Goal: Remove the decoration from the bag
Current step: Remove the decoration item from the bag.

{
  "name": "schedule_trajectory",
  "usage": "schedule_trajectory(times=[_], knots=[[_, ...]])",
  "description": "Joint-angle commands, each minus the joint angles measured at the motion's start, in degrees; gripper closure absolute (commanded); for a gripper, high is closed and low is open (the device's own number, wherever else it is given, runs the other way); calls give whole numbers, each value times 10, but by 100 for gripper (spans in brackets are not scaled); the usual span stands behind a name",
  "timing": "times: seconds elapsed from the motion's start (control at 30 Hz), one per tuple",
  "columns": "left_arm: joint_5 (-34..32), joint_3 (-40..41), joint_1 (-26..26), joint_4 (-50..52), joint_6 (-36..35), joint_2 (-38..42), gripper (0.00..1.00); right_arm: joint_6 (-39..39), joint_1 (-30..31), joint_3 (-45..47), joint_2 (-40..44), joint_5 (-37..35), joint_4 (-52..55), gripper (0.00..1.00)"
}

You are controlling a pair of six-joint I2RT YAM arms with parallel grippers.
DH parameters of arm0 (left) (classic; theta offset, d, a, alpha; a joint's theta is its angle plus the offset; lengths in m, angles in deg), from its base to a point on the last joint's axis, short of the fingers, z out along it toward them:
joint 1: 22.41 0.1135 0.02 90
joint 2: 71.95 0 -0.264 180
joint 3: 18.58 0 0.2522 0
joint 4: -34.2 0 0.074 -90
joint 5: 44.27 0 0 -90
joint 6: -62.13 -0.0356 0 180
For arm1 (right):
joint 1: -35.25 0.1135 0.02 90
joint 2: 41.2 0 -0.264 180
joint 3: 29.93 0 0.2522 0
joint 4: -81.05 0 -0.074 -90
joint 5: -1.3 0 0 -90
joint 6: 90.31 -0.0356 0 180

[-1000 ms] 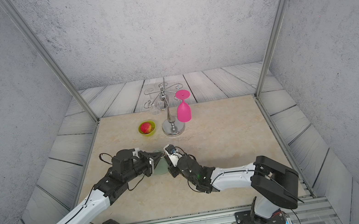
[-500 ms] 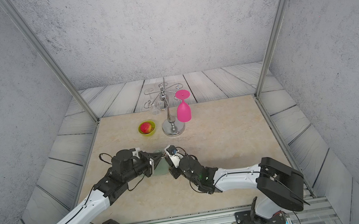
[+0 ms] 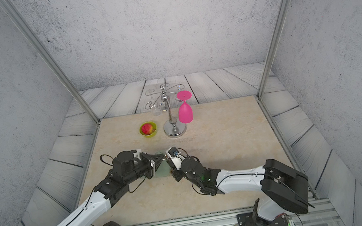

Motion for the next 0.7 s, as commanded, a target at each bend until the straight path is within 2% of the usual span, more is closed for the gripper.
schedule_trajectory(times=[0.0,0.2,0.67], knots=[[-11,-2,8,4,-14,11,100,-13,-4,8,18,-9,9,85],[-12,-2,9,7,-18,10,100,-17,-5,4,18,-5,13,92],[-17,-16,9,35,-58,8,100,-30,-10,-10,15,-30,15,92]])
